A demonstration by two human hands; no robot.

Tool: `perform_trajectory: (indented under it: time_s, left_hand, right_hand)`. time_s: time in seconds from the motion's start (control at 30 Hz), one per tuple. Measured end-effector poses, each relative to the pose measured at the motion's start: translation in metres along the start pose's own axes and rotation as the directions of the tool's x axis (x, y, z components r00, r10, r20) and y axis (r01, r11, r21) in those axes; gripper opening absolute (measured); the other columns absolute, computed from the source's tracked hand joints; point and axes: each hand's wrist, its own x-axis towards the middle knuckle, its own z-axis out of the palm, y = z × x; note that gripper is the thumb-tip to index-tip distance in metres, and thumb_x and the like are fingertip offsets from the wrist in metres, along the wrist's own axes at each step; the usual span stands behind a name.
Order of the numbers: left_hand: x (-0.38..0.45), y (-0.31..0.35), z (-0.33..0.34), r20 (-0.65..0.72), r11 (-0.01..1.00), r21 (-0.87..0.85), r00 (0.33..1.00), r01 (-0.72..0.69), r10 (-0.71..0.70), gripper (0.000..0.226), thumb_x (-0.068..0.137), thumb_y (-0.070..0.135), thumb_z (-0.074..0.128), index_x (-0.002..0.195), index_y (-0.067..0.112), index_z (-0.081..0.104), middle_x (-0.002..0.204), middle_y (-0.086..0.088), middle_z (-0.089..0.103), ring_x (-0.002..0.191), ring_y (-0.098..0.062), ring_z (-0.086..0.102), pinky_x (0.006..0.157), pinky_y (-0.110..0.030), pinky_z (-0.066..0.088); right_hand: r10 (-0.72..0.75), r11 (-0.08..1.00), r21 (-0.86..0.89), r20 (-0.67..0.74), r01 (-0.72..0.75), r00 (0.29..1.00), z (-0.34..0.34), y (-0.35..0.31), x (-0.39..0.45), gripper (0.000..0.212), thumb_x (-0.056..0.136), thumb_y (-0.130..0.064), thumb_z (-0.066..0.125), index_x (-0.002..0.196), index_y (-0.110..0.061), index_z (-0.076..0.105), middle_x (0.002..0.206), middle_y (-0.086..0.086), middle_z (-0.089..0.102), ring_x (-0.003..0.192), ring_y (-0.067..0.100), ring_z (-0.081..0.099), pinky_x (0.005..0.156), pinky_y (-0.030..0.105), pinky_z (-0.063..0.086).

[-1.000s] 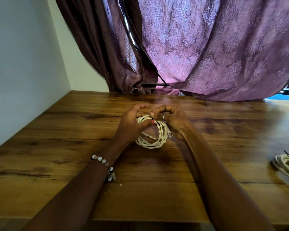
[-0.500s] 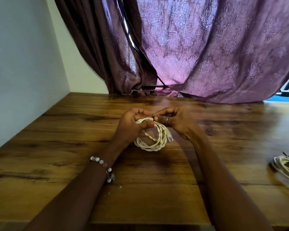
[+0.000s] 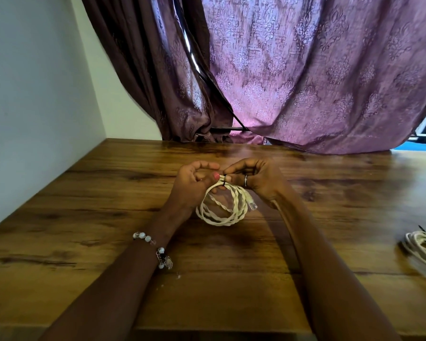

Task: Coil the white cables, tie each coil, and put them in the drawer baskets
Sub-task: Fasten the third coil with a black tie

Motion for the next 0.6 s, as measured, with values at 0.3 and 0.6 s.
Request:
perform_trajectory:
  time_s: [0.3, 0.6]
  left_hand:
    - [0.0023, -0.0002, -0.0026, 0.098, 0.999, -0.045, 0.995, 0.029, -0.025, 0.025, 0.091, 0.004, 0.057, 0.115, 0.007, 0.057, 0.063, -0.002, 0.067, 0.058, -0.011, 0.063, 0.059, -0.028, 0.054]
    - [0.0015, -0.0025, 0.0013, 0.161, 0.999, -0.041, 0.987, 0.032, -0.025, 0.040, 0.079, -0.011, 0.064, 0.110, 0.013, 0.058, 0.100, -0.010, 0.069, 0.088, -0.018, 0.068, 0.073, -0.032, 0.059]
  right_hand:
    - [0.017, 1.000, 0.020, -0.067, -0.016, 0.998, 0.0008, -0.0035, -0.0016, 0.010, 0.073, 0.006, 0.073, 0.079, -0.002, 0.070, 0.071, 0.004, 0.073, 0.063, 0.014, 0.067, 0.062, 0.023, 0.057]
    - [0.071, 0.997, -0.005, -0.079, -0.071, 0.994, 0.0006, -0.0001, 0.0017, 0.016, 0.077, 0.003, 0.072, 0.087, 0.012, 0.064, 0.078, 0.012, 0.071, 0.067, 0.017, 0.068, 0.063, 0.024, 0.057]
